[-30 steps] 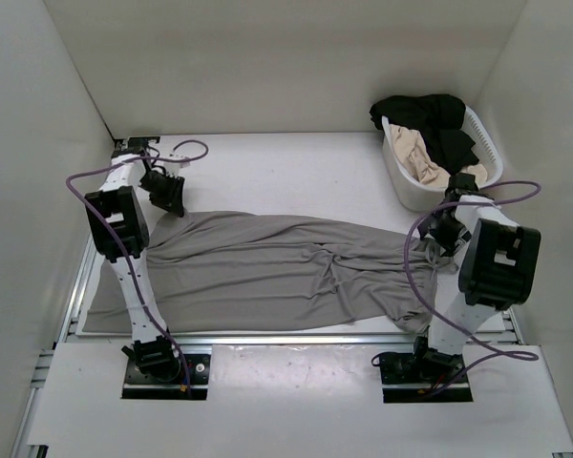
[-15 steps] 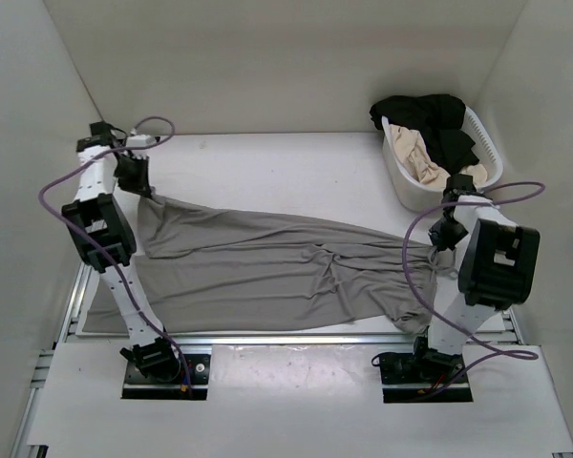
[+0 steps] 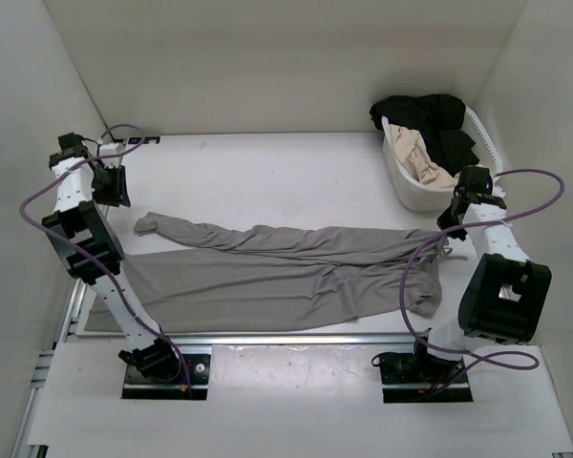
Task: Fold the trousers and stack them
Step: Flatten the trousers out
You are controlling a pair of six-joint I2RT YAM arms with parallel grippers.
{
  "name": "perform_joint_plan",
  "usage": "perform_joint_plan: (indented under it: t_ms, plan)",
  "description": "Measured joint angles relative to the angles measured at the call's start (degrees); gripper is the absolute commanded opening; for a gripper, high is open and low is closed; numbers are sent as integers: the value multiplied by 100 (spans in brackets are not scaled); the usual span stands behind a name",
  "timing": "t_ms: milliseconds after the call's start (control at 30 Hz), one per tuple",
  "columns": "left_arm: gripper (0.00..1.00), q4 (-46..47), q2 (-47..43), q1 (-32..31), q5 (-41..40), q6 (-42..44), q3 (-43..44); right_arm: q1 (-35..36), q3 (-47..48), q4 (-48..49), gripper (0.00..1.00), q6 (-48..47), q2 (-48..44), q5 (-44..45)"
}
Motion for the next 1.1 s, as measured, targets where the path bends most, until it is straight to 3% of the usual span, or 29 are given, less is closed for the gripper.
perform_joint_plan:
  t_ms: [67, 167, 433, 733, 800, 833, 900, 933, 1100]
  plan:
    - [48, 44, 326, 26, 7, -13, 15, 0, 44, -9, 0, -26, 129, -72]
    - [61, 37, 619, 0, 22, 37, 4, 0, 122, 9, 0, -46, 236, -160]
    - [80, -66, 695, -356, 308, 476, -57, 0, 247, 28, 0, -68, 243, -319]
    - [68, -258, 761, -680, 116, 817, -673, 0, 251, -50, 0, -90, 247, -317]
    - [58, -247, 730, -584, 103, 846, -675, 0, 282, -118, 0, -114, 249, -317]
    - [38, -254, 732, -527, 87, 870, -675, 0, 299, -118, 0, -125, 251, -317]
    - [18, -262, 741, -450, 52, 909, -680, 0, 332, -122, 0, -142, 251, -317]
    - [14, -264, 748, -413, 26, 914, -680, 0, 341, -120, 0, -146, 251, -317]
    - [14, -302, 752, -404, -33, 968, -671, 0, 348, -151, 0, -190, 251, -295]
